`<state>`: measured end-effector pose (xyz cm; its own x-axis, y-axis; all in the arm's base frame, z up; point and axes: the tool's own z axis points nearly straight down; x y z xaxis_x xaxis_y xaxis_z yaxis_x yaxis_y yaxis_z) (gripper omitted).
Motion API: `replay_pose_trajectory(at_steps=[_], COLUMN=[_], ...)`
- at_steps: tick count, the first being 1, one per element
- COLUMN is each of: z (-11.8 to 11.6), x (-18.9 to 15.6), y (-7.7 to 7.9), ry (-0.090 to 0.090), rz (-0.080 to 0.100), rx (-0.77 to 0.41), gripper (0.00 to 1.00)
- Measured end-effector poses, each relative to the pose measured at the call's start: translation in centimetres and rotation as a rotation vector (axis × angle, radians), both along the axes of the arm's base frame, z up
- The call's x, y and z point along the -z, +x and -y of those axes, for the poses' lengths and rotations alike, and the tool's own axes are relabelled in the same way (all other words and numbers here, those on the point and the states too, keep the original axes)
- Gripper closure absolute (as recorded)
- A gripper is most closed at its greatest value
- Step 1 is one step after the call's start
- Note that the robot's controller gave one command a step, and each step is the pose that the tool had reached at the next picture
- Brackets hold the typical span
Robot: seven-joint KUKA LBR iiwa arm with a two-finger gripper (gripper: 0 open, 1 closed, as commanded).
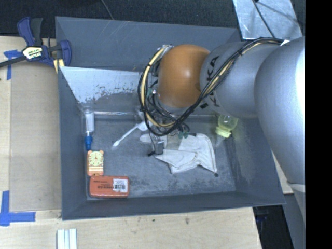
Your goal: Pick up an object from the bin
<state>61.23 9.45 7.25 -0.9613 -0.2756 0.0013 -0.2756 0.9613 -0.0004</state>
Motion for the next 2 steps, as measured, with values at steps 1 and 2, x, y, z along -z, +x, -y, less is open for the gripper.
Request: replay_pose_trajectory(at_steps=[1, 2], z=[0.25, 0.35], x=[-0.05, 0.24], y=[0.72, 0.92], ry=[0.002, 0.002], rz=[0.008, 0.008], rx=[-0.146, -0.178], gripper=[0.00, 0.00])
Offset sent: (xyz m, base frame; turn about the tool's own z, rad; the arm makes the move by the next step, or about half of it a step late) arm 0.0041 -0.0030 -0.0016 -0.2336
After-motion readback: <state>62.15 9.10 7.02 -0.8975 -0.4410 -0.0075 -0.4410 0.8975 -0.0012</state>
